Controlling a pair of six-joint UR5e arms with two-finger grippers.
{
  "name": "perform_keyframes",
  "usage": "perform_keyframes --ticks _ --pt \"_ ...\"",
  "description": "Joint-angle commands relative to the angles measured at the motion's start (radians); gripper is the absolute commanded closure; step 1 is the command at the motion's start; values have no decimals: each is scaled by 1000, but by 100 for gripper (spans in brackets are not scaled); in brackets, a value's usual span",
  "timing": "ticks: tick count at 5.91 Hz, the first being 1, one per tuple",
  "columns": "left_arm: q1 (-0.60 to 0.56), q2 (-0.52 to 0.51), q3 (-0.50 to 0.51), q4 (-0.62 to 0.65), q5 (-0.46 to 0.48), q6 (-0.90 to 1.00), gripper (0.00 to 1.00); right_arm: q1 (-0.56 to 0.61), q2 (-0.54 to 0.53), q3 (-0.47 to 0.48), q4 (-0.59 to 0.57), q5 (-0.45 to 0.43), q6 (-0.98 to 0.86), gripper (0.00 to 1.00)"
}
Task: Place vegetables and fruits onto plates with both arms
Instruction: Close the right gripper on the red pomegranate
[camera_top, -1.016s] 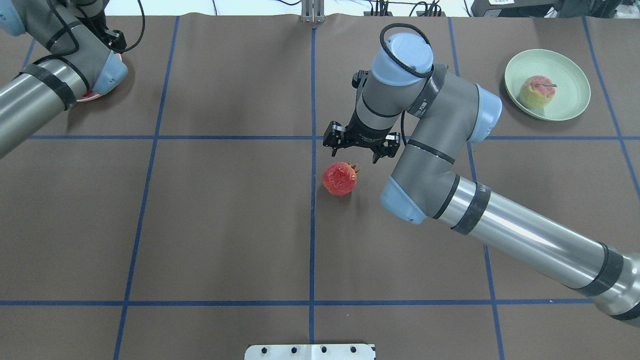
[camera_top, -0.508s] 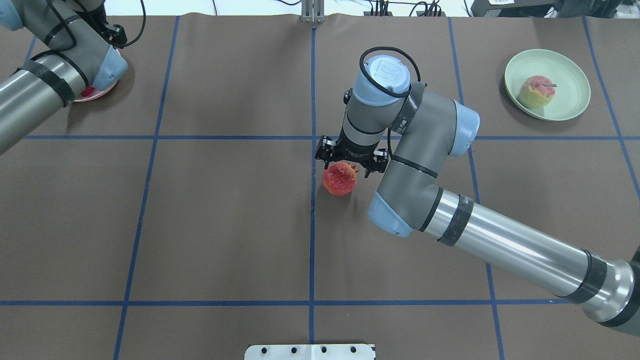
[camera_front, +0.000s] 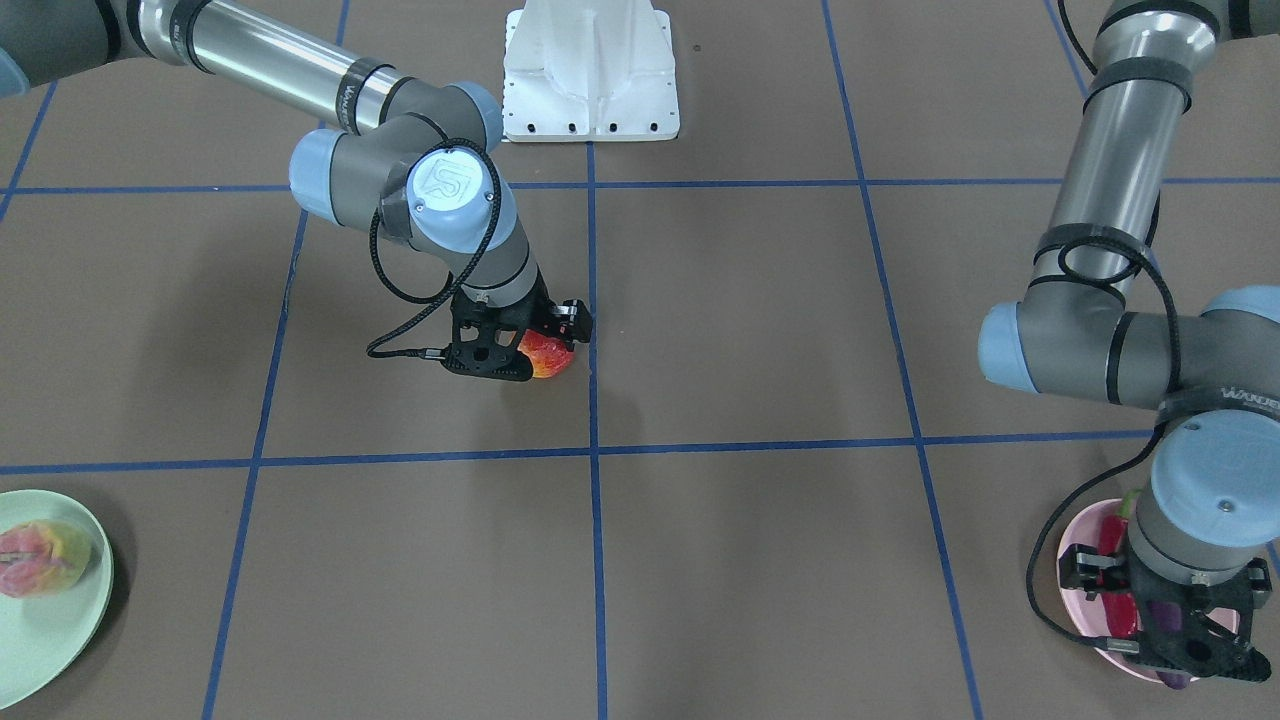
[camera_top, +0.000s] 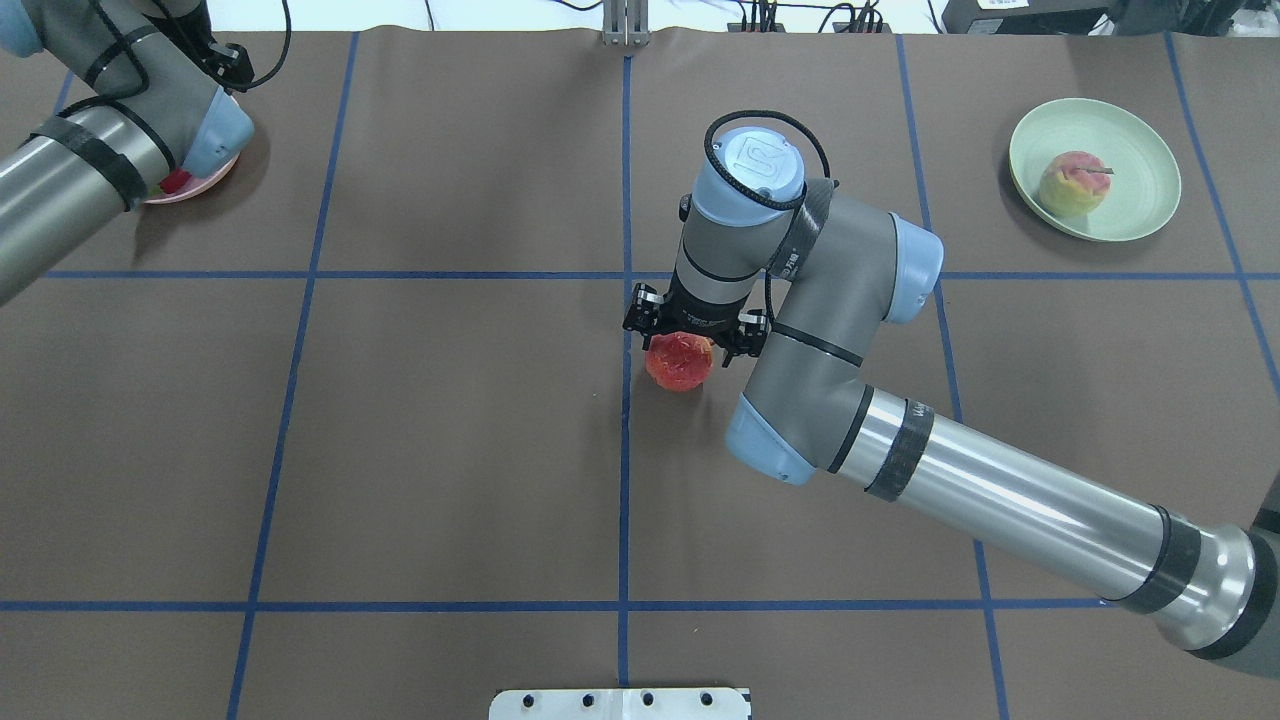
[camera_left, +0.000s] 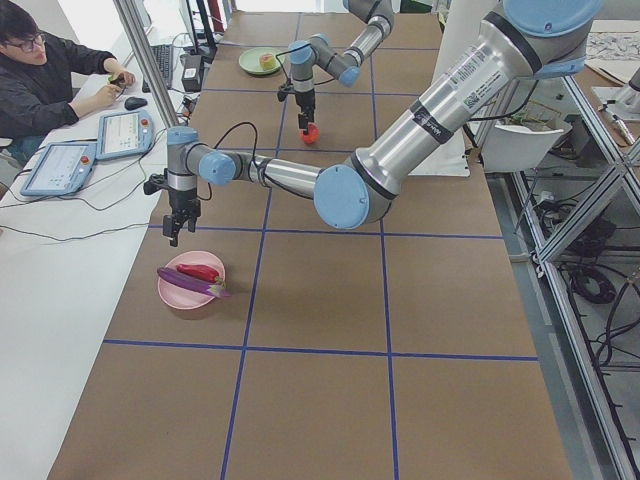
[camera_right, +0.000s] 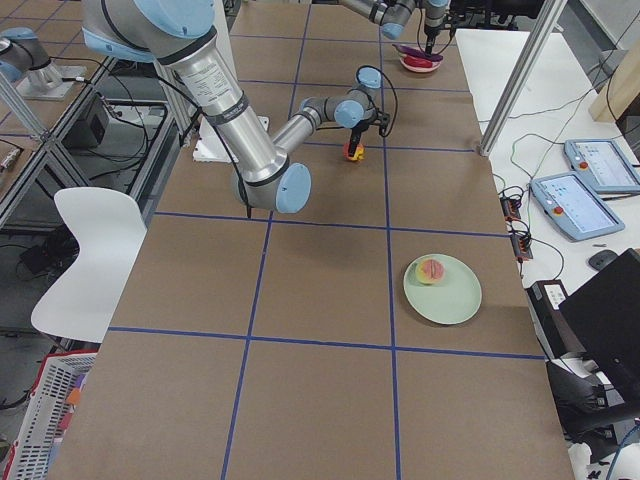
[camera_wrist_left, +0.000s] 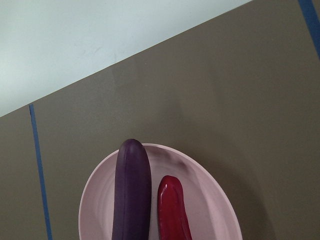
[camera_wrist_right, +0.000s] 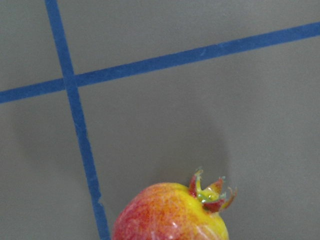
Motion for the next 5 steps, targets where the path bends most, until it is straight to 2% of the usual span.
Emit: perform_keyframes --ticks 1,2,3,4,5 --pt "-1 -1 -3 1 0 0 0 -6 12 -27 3 -15 0 1" --pt "-1 0 -5 1 0 0 0 -6 20 -35 3 -15 -2 2" --pt "-1 2 -11 1 0 -2 0 -6 26 -39 6 -21 -2 39" --pt "-1 3 -16 2 0 -2 0 -5 27 -33 23 -21 6 90" --pt "-1 0 -19 16 0 -2 0 21 41 -14 34 -7 55 100"
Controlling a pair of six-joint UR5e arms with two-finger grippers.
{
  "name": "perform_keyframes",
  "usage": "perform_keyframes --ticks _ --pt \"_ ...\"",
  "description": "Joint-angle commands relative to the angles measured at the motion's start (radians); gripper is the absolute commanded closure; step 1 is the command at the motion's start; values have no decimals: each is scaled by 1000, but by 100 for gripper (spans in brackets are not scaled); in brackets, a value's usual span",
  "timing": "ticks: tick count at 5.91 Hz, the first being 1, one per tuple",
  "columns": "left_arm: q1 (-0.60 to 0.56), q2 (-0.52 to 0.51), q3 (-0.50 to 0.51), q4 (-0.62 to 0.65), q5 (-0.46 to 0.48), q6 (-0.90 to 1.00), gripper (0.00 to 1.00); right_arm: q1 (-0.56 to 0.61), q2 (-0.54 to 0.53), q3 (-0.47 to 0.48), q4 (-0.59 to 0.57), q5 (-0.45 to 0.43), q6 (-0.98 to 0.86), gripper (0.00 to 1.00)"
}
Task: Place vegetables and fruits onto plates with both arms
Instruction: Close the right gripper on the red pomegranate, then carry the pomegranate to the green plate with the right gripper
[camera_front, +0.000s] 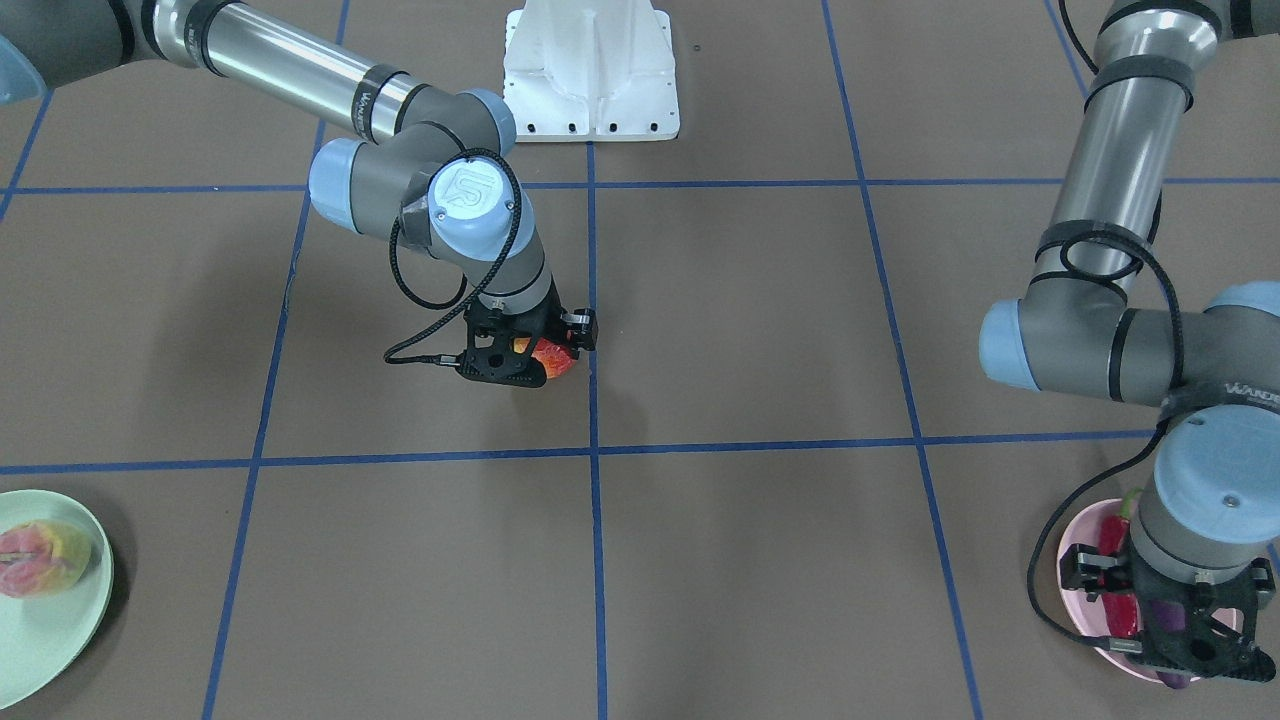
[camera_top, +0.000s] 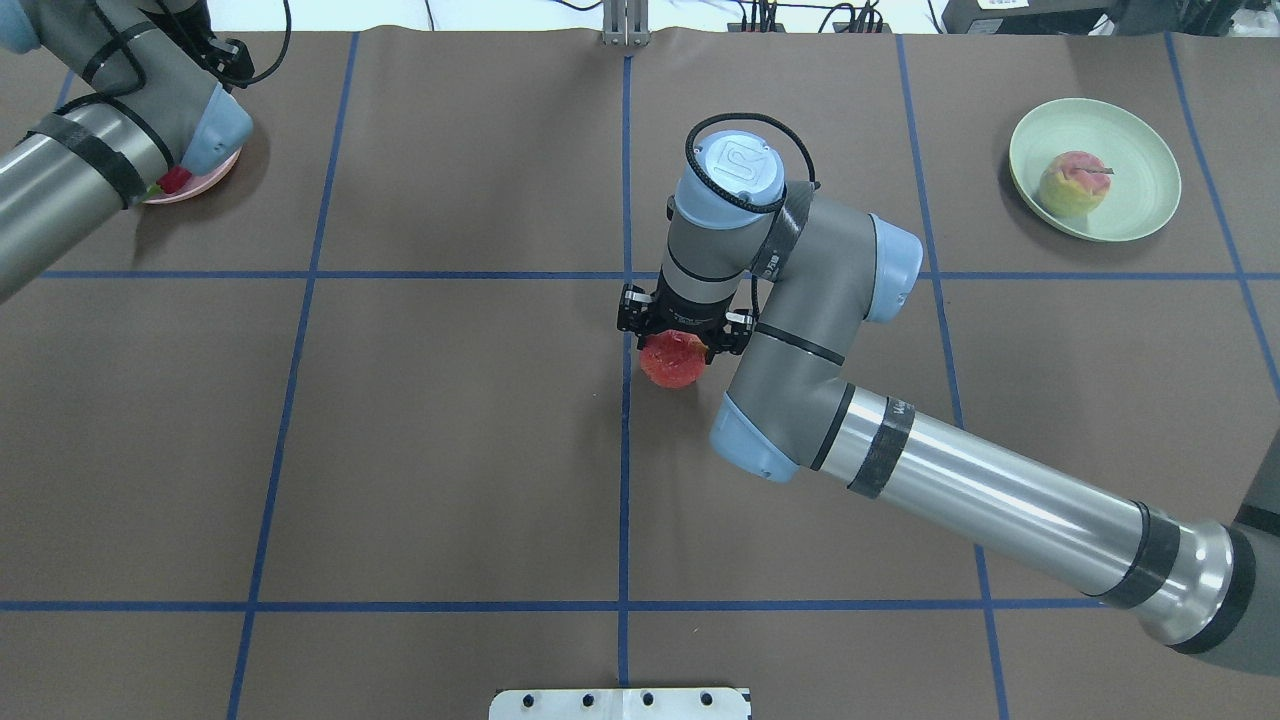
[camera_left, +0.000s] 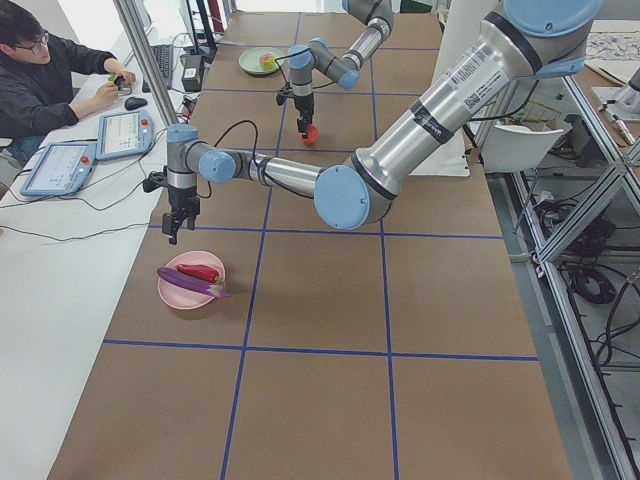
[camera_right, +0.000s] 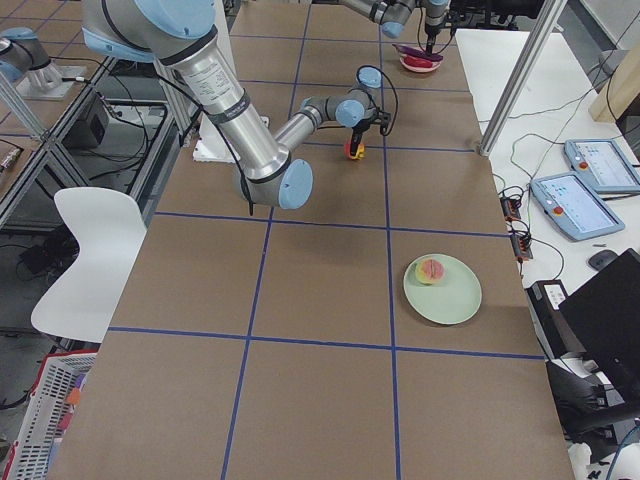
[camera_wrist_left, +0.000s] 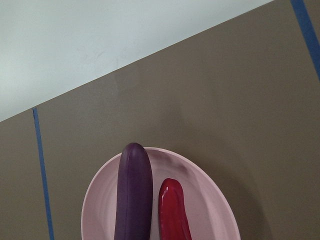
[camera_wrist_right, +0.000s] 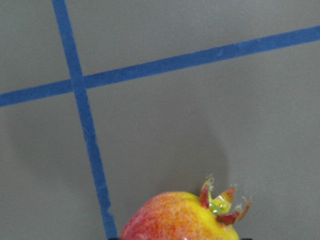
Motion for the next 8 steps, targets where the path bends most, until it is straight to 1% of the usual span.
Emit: perform_keyframes --ticks 1,2,3,4,5,6,7,8 --pt "2 -3 -35 31 -2 -2 0 57 10 66 -10 29 44 100" --pt "2 0 -83 70 -64 -9 0 97 4 105 -36 46 44 100" --pt "0 6 -174 139 -143 -14 0 155 -8 120 -47 47 34 100" --pt "0 23 -283 239 -185 -12 0 200 -32 120 -47 40 6 100" --pt "2 52 -380 303 -204 -14 0 273 -72 120 -47 35 -107 100" --pt "2 57 -429 346 -228 -12 0 353 -124 113 -47 37 -284 100" --pt "0 78 -510 399 -235 -6 0 437 -175 101 -50 37 -489 100" --pt "0 171 -634 405 -236 0 0 516 -194 61 -50 40 -648 100"
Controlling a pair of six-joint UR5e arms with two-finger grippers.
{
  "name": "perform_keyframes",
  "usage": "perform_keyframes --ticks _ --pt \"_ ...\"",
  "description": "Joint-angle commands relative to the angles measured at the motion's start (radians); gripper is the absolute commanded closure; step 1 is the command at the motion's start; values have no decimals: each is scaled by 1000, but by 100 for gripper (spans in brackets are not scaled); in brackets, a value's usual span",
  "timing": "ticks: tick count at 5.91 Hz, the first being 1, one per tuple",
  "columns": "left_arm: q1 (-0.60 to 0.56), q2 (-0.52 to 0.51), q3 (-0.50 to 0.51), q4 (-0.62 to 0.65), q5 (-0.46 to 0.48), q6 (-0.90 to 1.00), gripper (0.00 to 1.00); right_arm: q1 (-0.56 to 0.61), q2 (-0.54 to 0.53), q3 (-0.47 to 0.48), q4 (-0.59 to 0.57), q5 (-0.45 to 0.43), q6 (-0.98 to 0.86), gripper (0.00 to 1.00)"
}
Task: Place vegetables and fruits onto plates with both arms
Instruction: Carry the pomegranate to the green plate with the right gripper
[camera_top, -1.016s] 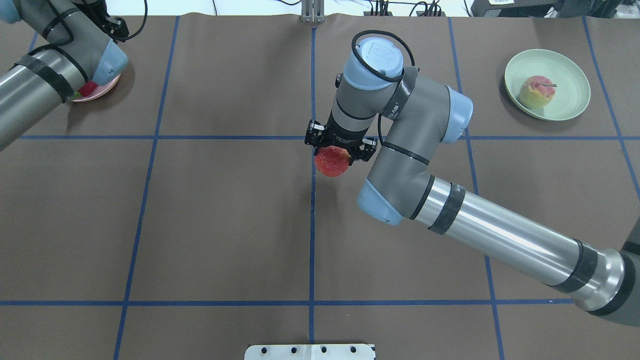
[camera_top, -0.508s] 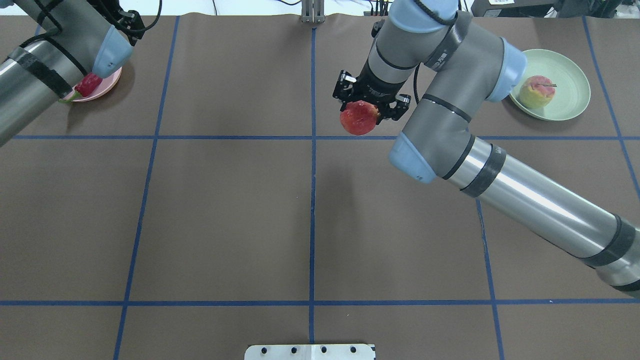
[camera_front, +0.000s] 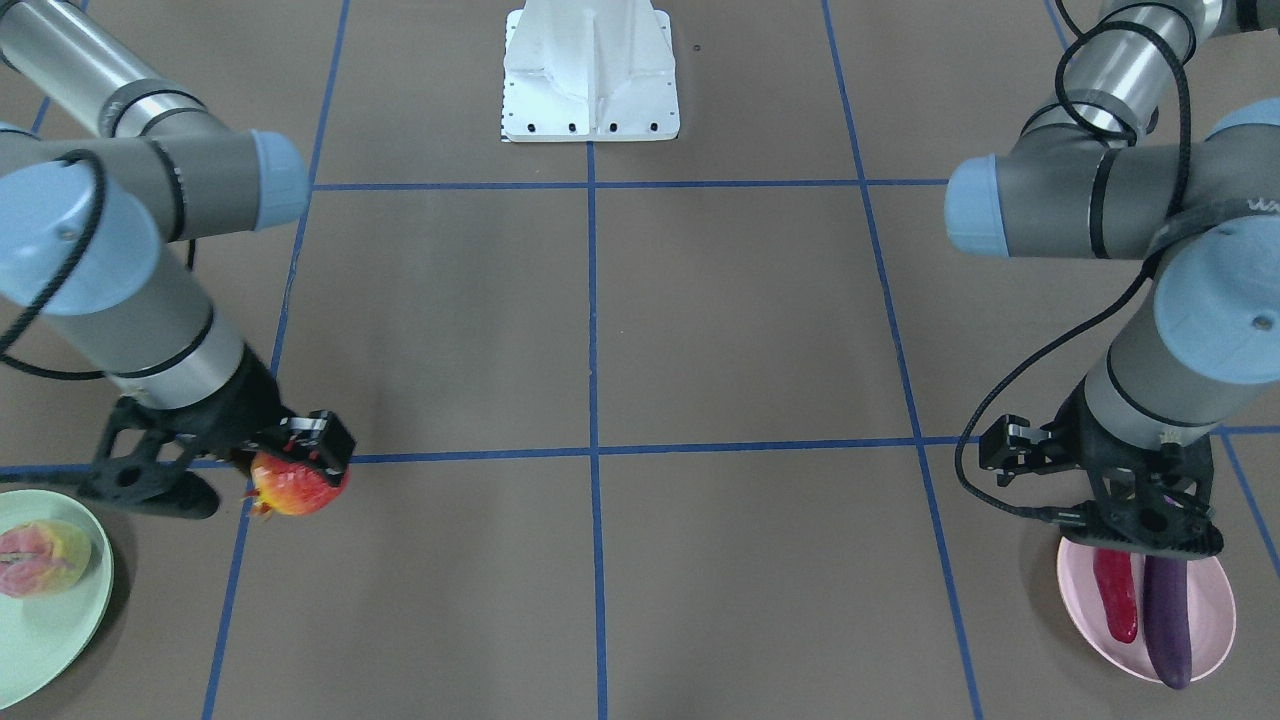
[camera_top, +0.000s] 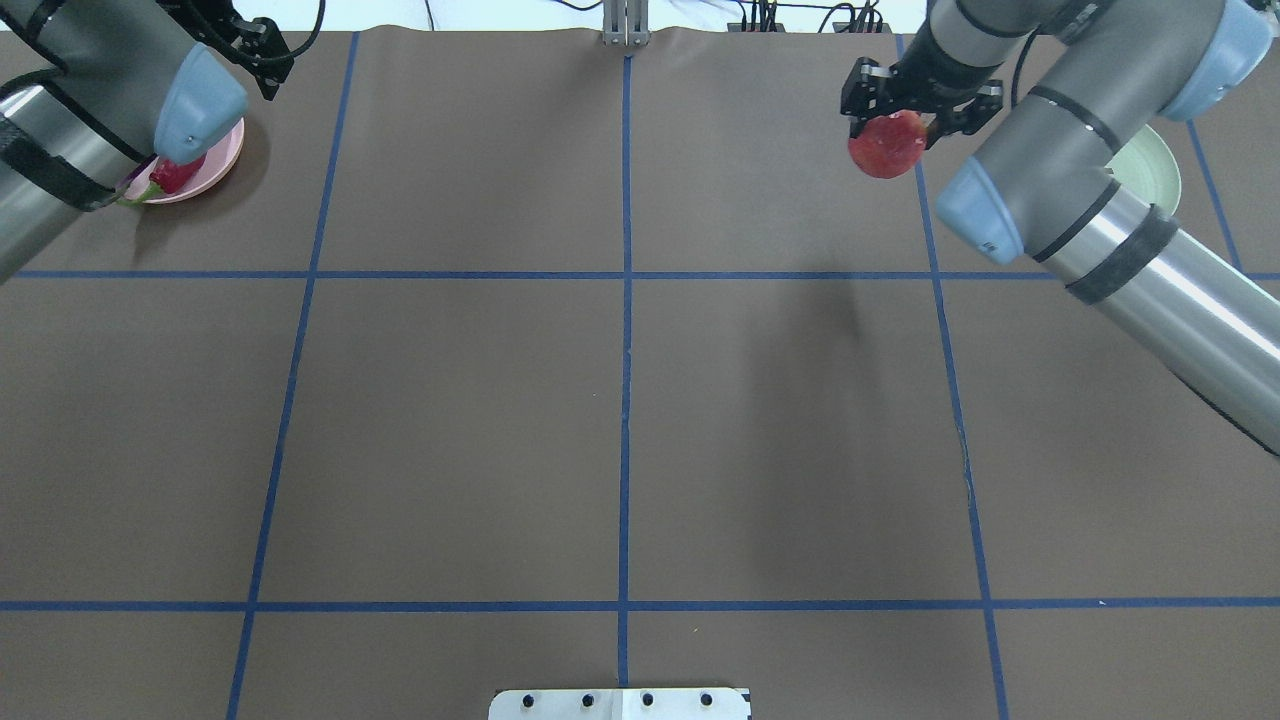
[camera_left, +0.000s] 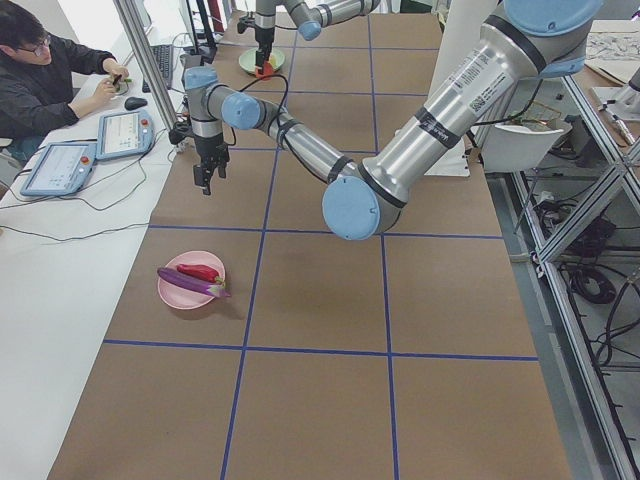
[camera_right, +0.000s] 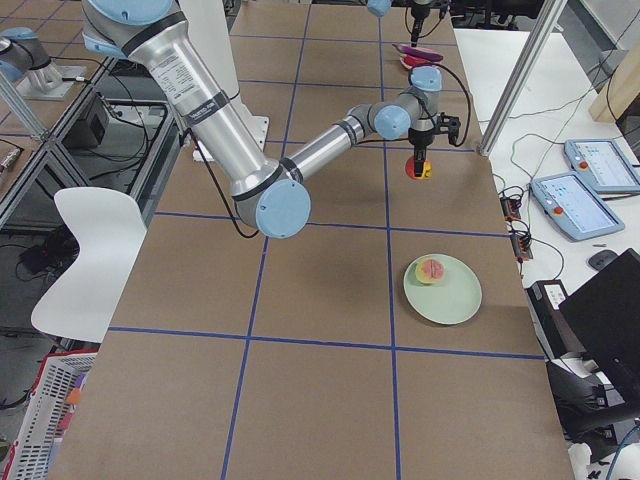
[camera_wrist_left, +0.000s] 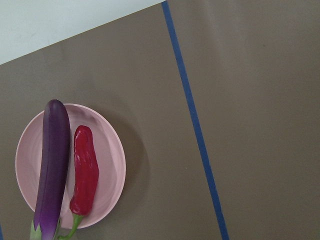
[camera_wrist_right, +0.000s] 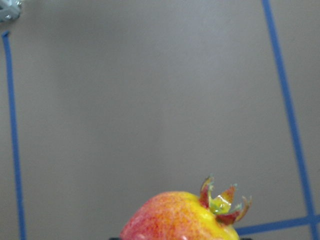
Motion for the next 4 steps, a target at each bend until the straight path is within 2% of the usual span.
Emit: perform_keyframes --ticks 1,2,3,4 --pt "0 149 -205 18 -4 4 0 139 -28 -112 8 -2 -318 100" --pt "-7 167 -227 20 -4 -8 0 199 -28 -187 15 -4 -456 100" --pt "-48 185 -231 20 -6 4 0 227 -28 -270 87 -21 -491 100" --pt "-51 191 -231 18 -3 5 0 236 -28 -392 234 -51 -491 100"
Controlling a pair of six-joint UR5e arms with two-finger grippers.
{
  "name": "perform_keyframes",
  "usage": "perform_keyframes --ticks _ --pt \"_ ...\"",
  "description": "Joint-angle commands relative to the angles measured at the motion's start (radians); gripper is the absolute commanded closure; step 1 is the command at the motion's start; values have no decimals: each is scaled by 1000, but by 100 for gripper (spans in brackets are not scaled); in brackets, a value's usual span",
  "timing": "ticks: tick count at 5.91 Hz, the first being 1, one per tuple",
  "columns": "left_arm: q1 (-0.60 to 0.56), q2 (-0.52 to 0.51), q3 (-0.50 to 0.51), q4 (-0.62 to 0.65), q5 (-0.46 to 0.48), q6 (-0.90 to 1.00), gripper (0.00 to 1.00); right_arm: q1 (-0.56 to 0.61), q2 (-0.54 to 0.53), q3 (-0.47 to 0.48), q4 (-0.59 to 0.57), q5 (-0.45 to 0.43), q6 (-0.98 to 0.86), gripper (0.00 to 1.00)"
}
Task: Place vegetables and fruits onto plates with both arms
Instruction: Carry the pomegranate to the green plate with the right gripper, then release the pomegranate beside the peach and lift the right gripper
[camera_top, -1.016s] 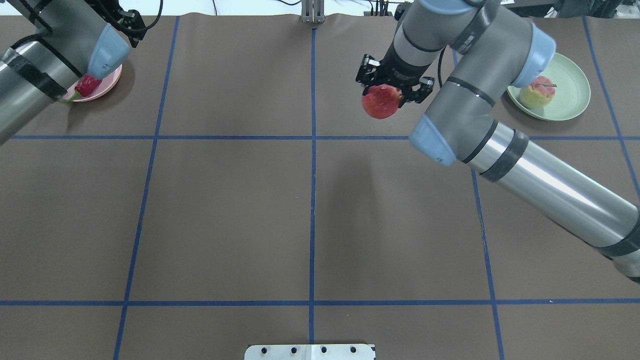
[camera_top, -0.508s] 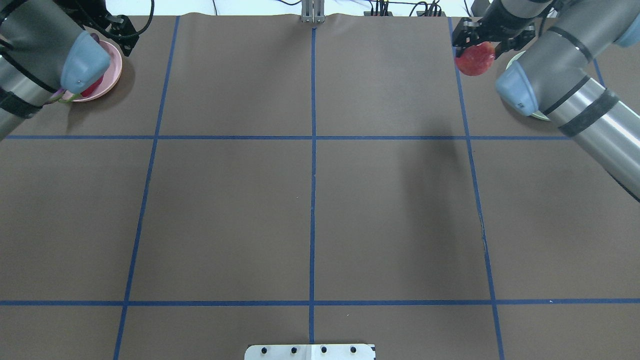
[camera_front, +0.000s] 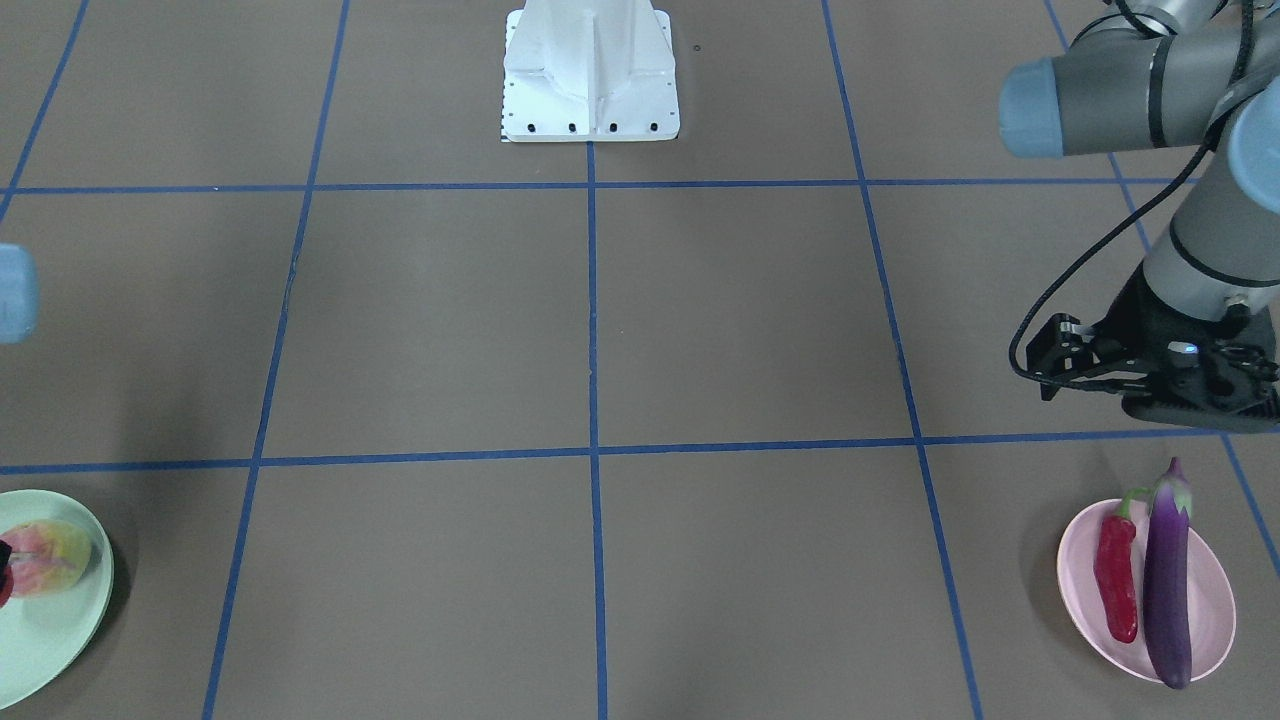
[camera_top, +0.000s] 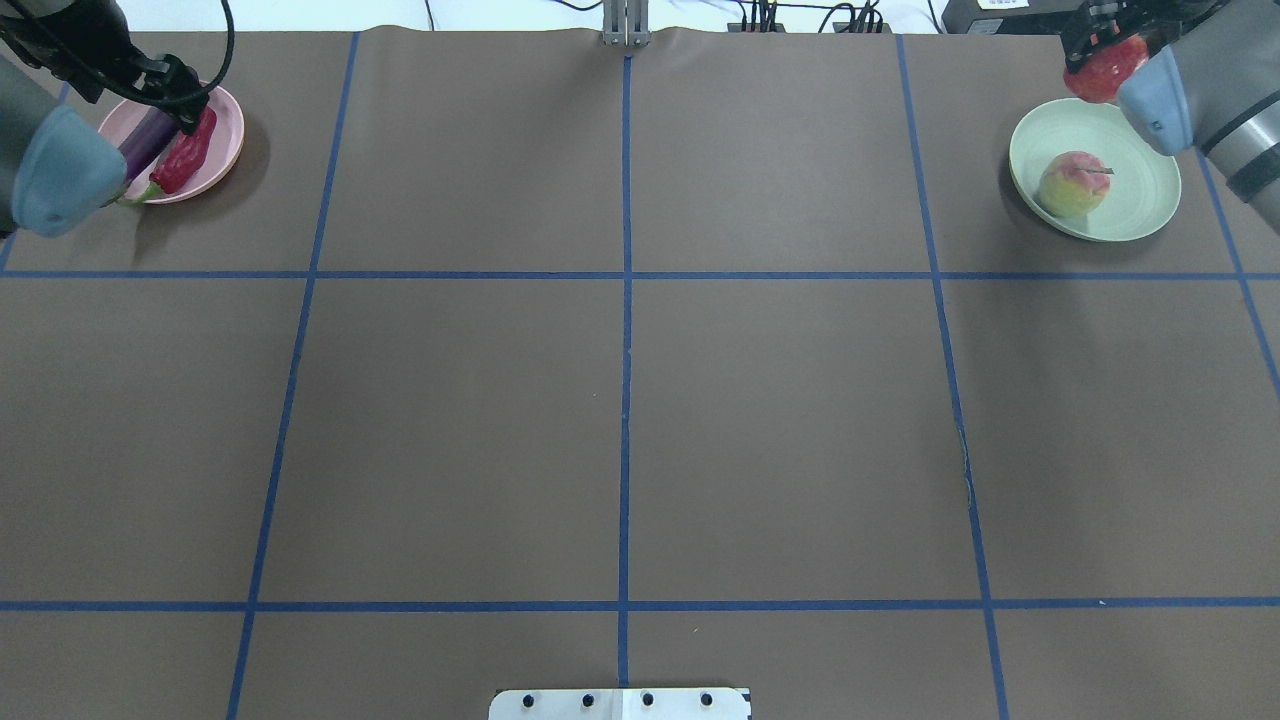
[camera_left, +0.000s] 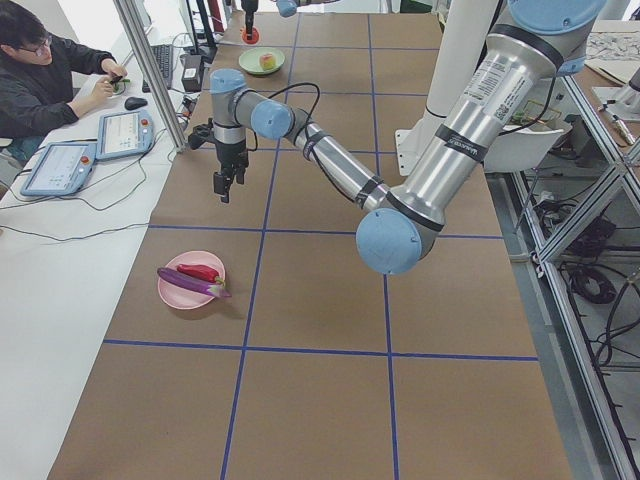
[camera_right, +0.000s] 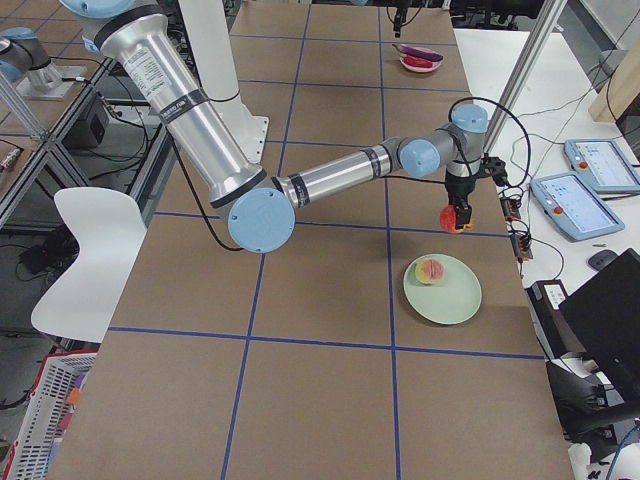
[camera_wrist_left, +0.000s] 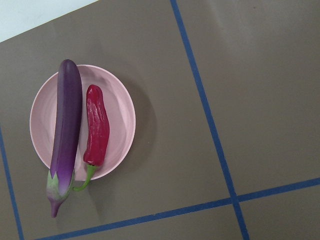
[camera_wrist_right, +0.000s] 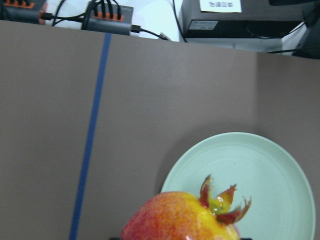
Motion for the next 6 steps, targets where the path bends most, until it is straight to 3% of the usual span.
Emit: perform_keyframes --ticks 1,2,5,6 --pt "-12 12 -5 -1 2 3 0 13 0 -216 236 -68 -18 100" --pt "-10 13 -4 -2 6 3 0 11 0 -274 262 -71 -17 100" --pt "-10 12 -1 -4 9 3 0 -18 -35 -299 259 -21 -8 100" --pt "-12 10 4 -4 9 5 0 -16 -41 -296 257 37 -6 2"
